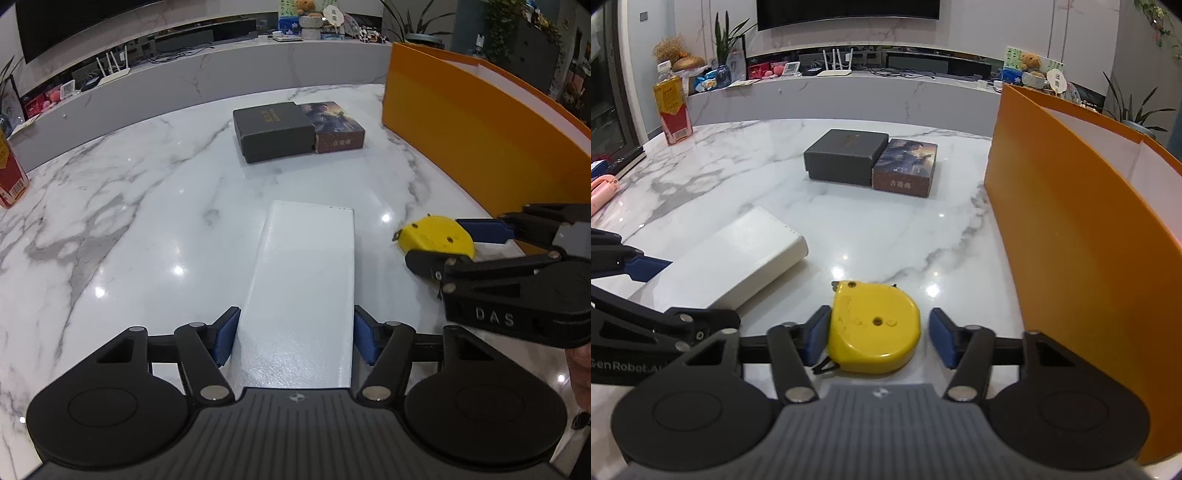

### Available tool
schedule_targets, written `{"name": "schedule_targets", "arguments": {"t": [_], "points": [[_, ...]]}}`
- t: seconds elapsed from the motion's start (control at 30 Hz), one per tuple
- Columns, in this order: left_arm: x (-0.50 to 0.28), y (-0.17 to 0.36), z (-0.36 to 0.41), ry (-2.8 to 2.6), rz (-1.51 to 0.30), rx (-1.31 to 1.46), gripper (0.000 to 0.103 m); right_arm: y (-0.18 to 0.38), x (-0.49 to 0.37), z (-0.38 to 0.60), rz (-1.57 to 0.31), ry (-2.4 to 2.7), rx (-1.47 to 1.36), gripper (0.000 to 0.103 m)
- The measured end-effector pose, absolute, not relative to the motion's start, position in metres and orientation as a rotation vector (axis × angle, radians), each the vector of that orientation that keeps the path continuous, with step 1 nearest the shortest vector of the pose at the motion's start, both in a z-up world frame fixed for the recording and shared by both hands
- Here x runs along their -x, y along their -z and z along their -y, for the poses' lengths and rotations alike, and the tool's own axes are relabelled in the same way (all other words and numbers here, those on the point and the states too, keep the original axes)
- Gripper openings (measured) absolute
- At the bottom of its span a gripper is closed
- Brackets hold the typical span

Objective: Organize objects
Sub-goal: 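Lift the white box and yellow tape measure with both tools, then carry the white box and tape measure over the shoebox with both tools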

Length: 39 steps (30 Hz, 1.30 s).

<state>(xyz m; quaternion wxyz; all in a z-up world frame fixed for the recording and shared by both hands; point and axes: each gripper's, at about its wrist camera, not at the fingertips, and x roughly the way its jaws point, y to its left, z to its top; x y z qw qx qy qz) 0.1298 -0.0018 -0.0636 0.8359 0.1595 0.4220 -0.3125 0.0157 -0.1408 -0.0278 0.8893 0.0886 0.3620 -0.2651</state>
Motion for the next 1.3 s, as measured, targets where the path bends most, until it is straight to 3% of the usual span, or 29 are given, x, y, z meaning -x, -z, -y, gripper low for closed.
{"name": "schedule_targets", "arguments": {"t": [0.8, 1.3], "points": [[-0.071, 0.046, -0.038, 0.688, -0.949, -0.374, 0.072, 0.009, 0.024, 0.086, -0.835, 0.513, -0.242, 0.052], [-0.064, -0.012, -0.023, 0.771, -0.837, -0.401, 0.070, -0.060, 0.055, 0.085, -0.751, 0.513, -0.167, 0.052]]}}
